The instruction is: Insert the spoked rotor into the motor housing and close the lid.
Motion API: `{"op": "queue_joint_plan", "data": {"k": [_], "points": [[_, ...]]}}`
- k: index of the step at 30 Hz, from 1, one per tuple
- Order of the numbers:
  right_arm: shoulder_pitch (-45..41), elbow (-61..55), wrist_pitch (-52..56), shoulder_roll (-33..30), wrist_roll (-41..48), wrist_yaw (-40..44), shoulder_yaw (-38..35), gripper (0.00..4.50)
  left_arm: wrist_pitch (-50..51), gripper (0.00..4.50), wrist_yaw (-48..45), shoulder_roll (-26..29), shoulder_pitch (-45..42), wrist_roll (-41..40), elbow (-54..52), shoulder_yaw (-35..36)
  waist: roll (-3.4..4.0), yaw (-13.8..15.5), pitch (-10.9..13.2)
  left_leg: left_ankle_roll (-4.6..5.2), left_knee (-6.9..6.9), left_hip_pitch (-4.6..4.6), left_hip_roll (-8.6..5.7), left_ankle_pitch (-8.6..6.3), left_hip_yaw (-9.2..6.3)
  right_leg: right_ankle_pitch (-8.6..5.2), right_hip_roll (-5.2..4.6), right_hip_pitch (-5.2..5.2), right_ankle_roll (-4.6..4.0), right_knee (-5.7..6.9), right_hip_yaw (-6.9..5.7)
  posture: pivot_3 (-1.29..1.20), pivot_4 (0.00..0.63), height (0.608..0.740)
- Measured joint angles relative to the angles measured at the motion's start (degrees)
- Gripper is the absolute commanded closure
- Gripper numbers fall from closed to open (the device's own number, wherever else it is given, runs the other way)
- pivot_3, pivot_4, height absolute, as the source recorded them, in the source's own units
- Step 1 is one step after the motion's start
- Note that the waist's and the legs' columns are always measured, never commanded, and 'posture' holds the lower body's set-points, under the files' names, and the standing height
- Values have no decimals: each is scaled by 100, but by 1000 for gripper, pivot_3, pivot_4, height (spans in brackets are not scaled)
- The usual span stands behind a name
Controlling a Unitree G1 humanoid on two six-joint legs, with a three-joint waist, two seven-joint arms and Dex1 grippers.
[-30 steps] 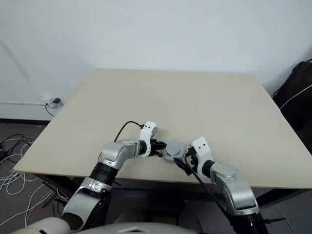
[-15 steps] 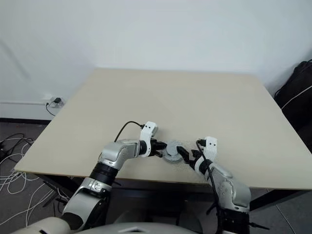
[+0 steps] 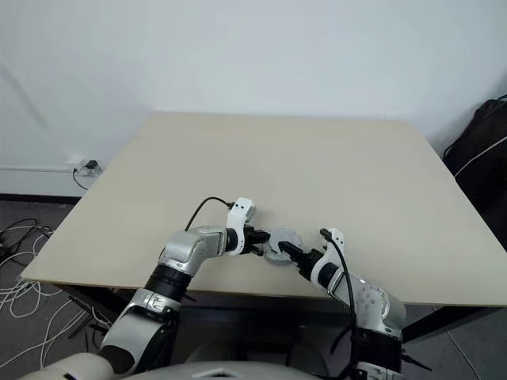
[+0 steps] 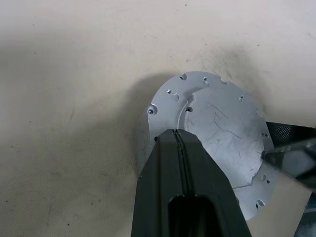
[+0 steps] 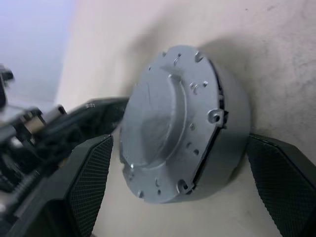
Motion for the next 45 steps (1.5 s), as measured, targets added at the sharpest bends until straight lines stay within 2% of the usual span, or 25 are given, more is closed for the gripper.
{"op": "queue_joint_plan", "data": {"k": [4,9,24,25,27,32,37,45], "points": [[5,203,173,141,418,-5,-366,23,0,4500,-3,2,24,48,-46,0,8,-15,-5,0,-2,0,0,0,0,-1,0,-1,2,0,0,0,0,740],[83,280,386,205,748,4,-484,23,0,4500,-3,15,31,82,-64,1,13,-36,-8,0,-11,0,0,0,0,-4,0,-5,-1,0,2,0,0,740],[100,440,139,539,834,-54,-484,23,0,4500,0,49,22,193,-57,62,15,-151,-10,-2,-16,12,2,-1,0,-8,0,1,4,2,1,0,0,740],[101,440,136,541,835,-54,-482,309,0,4500,0,50,22,195,-58,63,15,-154,-10,-2,-16,12,2,-1,0,-7,0,2,4,2,1,0,0,740],[102,478,120,541,823,-57,-482,610,0,4500,-1,49,23,196,-59,65,14,-154,-10,-2,-16,12,2,-1,0,-7,0,1,4,2,2,0,0,740],[201,538,156,540,773,-41,-414,2187,-4,4500,2,55,14,205,-64,90,20,-154,-7,-3,-21,5,2,-2,0,-9,-1,-8,3,1,5,0,0,740],[241,525,251,536,872,68,-343,3142,-7,4500,40,111,25,302,-50,137,34,-161,-9,-4,-18,9,2,-2,2,-7,-4,-1,7,1,7,0,0,740],[269,519,214,533,871,65,-303,3194,-8,4500,44,109,65,313,-86,142,45,-163,-16,-4,-18,13,1,-2,1,-6,-5,1,9,2,4,0,0,740]]}}
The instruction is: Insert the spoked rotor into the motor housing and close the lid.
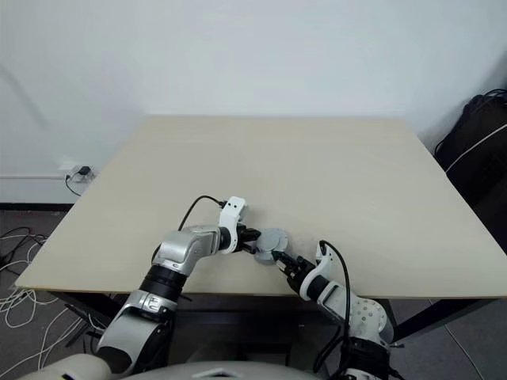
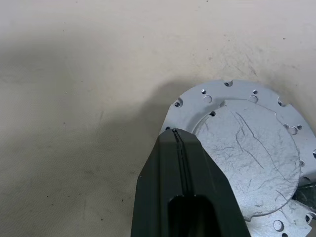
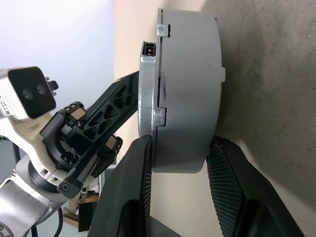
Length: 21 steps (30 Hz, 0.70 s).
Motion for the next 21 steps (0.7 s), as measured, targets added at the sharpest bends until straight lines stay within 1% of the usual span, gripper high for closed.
{"op": "queue_joint_plan", "data": {"k": [6,10,12,13,15,18,20,21], "points": [[11,0,-15,0,2,-3,28,3194,0,4500,93,-37,191,-12,-258,87,2,-6,0,0,-2,-2,0,0,0,-1,0,-4,-1,0,3,0,0,740],[13,-2,-66,0,62,-4,62,3195,-258,4500,494,-363,624,-120,-610,499,3,-4,24,0,-2,-14,1,0,0,0,-4,-15,0,-1,6,0,0,740],[13,-5,-91,0,110,-1,89,3195,-661,4500,829,-631,900,-141,-759,685,-13,-5,48,-2,0,-34,1,1,0,2,-4,-36,0,1,7,0,0,740],[8,-5,-110,0,128,-2,122,3195,-878,4500,993,-636,968,-137,-814,669,-21,-10,56,-4,1,-45,3,3,1,3,-3,-48,0,6,8,0,0,740],[10,2,-130,-4,198,-7,179,3196,-1724,4500,1577,-603,1105,49,-1091,762,-22,-50,58,-14,-1,-73,8,9,1,15,5,-85,-17,8,12,0,0,740],[20,2,-165,-5,250,-12,174,3196,-2685,4500,2164,-505,1466,332,-1511,813,-18,-45,55,-14,-11,-73,9,9,4,29,6,-92,-50,6,14,0,0,740],[23,3,-212,-5,271,-22,177,3197,-2920,4500,2177,-470,1757,239,-1576,812,-18,-43,56,-12,-10,-75,8,7,8,29,5,-93,-51,5,15,0,0,740],[24,3,-220,-6,292,-25,183,3197,-2973,4500,2029,-467,1954,-12,-1585,858,-16,-45,57,-11,-9,-75,8,7,9,28,5,-94,-51,5,14,0,0,740]]}}
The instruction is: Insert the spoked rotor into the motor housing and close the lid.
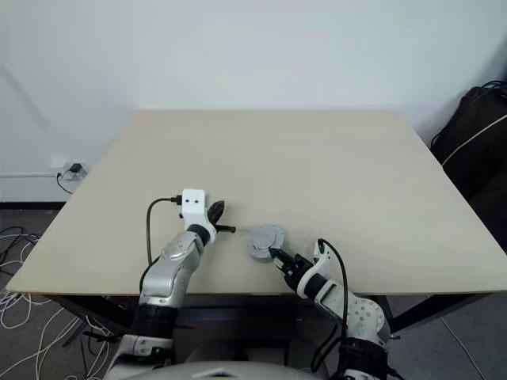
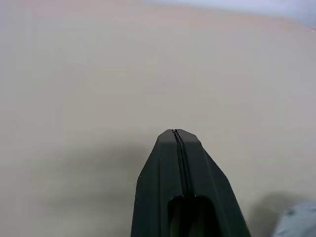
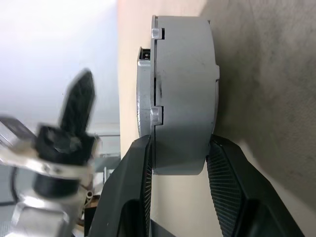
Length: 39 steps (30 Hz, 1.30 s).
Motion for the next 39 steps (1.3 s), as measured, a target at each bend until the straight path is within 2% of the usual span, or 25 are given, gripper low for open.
{"op": "queue_joint_plan", "data": {"k": [3,7,16,19,26,29,39], "points": [[5,-1,-19,-1,45,-6,-8,3197,96,4500,-466,-8,423,-738,-22,204,6,-2,14,1,6,-5,1,0,0,-15,0,-2,24,0,-5,0,0,740],[38,-8,5,-1,206,-27,-14,3197,802,4500,-870,-58,744,-2026,-88,607,21,-14,45,2,9,-9,2,1,0,-18,2,-5,29,2,-11,0,0,740],[-13,-401,121,-9,835,-9,153,3197,1390,4500,-1697,-66,1285,-3771,-436,749,21,-14,70,16,9,-19,2,-4,1,-6,7,-15,-8,-2,-10,0,0,740],[-63,-505,137,-16,987,-14,241,3197,1554,4500,-1708,-67,1340,-4150,-439,774,21,-15,70,18,12,-18,2,-3,2,-7,10,-13,-6,-2,-11,0,0,740],[-95,-547,109,-27,1152,-127,320,3197,1468,4500,-1395,-71,1393,-4263,-403,808,21,-3,69,17,15,-17,2,-2,3,-5,15,-12,-9,-1,-9,0,0,740],[-96,-577,103,-29,1179,-195,323,3197,1592,3637,-1333,-72,1471,-4502,-278,889,21,-3,69,18,15,-17,2,-2,3,-5,16,-13,-9,0,-8,0,0,740],[-137,-684,139,-120,1418,-314,410,3197,2381,257,-1762,-43,1807,-5731,-273,908,22,-17,69,18,21,-17,2,-2,4,-5,18,-11,-9,2,-7,0,0,740]]}}
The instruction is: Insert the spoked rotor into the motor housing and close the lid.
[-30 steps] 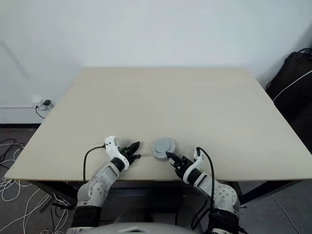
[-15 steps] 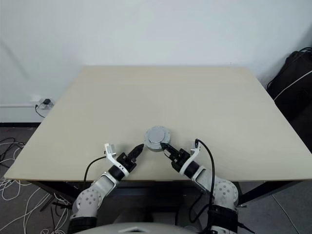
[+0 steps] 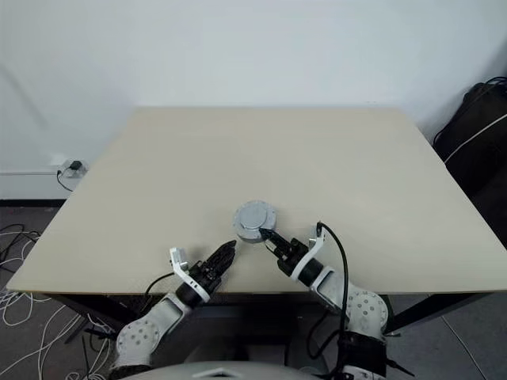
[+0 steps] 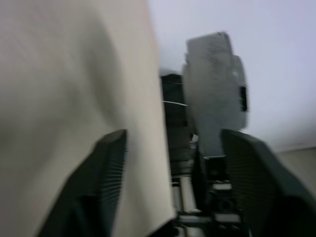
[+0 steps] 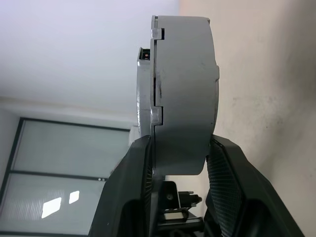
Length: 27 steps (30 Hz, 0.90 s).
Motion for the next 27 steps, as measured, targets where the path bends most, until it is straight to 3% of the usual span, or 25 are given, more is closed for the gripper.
{"op": "queue_joint_plan", "data": {"k": [1,23,27], "points": [[0,0,9,-14,5,-7,20,3197,2,53,-28,0,1,-30,-7,0,0,-1,0,0,0,0,0,0,0,0,0,0,0,0,1,0,0,740],[285,-269,759,-574,383,-31,719,3197,-86,53,-67,-1,8,-404,-18,-61,0,12,-3,14,10,1,0,8,5,1,1,6,-3,2,6,0,0,740],[304,-277,756,-598,387,-30,790,3197,-82,938,-33,-1,3,-432,-18,-82,0,12,-3,14,19,1,2,8,5,2,3,10,-2,2,7,0,0,740]]}}
